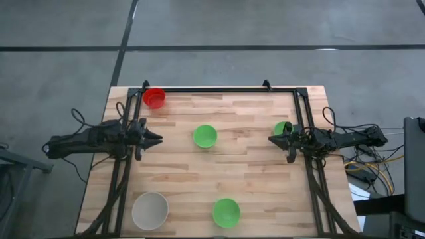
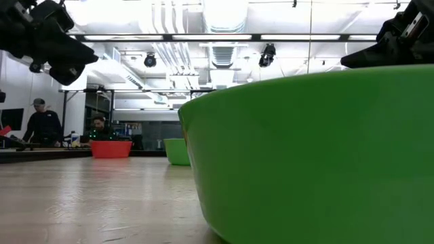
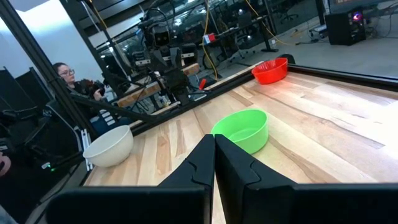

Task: Nest bowls inside each other
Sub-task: Move the gray bowl to the center of the table

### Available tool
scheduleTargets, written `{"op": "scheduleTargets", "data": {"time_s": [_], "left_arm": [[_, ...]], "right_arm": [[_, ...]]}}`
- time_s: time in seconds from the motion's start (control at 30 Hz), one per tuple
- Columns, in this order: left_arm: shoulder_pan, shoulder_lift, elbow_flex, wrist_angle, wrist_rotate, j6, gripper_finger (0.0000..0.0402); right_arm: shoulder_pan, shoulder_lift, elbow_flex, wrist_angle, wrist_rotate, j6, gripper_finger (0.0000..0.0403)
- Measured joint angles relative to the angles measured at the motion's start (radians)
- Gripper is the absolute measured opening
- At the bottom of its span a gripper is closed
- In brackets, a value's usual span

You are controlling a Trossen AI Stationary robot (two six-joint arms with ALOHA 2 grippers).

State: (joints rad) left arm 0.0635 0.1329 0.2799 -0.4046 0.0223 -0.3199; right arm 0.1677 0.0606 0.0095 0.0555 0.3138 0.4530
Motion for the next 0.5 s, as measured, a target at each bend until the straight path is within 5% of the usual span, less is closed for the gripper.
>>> {"op": "scheduleTargets", "data": {"time_s": [0.5], "left_arm": [[-0.001,0.113,0.213,-0.196,0.014,-0.023,0.0083]], "right_arm": [[0.000,0.000,0.000,0.000,0.000,0.000,0.0008]]}}
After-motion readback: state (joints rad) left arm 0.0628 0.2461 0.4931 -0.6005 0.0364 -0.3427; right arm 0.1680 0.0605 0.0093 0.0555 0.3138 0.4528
